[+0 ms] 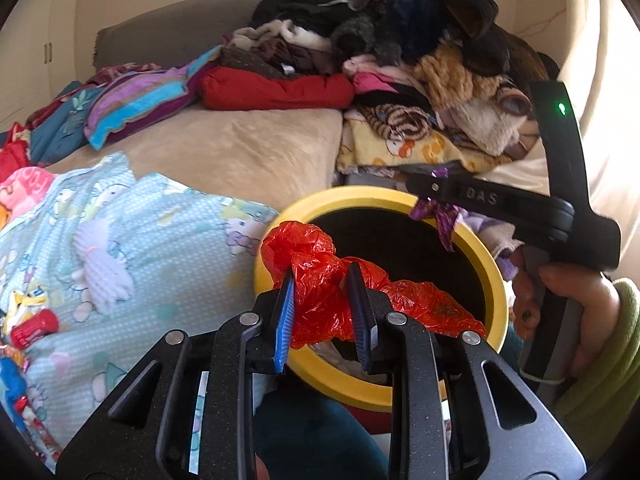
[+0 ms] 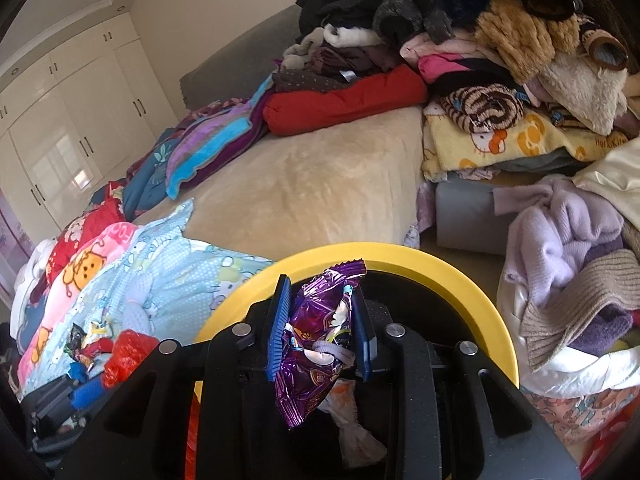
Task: Collect trash
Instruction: 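Open both grippers to drop the red bag and wrapper into the bin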
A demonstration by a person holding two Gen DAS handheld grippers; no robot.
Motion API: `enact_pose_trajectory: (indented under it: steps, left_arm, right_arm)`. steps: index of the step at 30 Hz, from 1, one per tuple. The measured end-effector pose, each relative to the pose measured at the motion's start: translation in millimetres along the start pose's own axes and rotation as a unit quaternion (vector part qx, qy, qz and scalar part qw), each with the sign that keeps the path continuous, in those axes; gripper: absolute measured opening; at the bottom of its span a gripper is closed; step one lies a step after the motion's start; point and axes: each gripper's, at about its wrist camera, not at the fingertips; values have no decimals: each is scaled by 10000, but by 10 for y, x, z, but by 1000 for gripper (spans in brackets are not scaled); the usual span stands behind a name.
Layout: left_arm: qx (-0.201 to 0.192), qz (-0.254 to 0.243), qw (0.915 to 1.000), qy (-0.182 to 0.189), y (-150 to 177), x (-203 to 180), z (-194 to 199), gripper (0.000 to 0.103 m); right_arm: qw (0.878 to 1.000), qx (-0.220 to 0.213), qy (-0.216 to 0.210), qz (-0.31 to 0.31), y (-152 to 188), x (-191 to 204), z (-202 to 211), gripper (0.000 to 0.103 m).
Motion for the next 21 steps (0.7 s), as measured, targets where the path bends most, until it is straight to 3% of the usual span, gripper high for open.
enact_pose_trajectory:
  steps: [14,16,18,19,21]
  left_arm:
    - [319,-23,9994,164,55,-99,-330,20]
    - [309,37,9993,208,49,-87,-346,34]
    - [232,140,9993,269,44,-47,-325,62]
    - [223,185,9992,280,38,-30,-319,73]
    - [213,229,9993,210,34,-5,-306,80]
  right_arm:
    - [9996,279,-12,-73,62,-177,-223,32]
    - [9996,290,1,-76,66,-188,-238,40]
    - [9995,296,-8,-93,61,-192,-247,57]
    - [9995,291,-3,-109,59,-197,-248,61]
    - [9995,283,42,-106,51,-204,-252,66]
Point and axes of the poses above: each gripper's, at about its wrist camera, not at the fingertips, and z roughly against the way its jaws point, x to its left, y to its underside, and after that the axes turned 13 degrees about y, right-handed
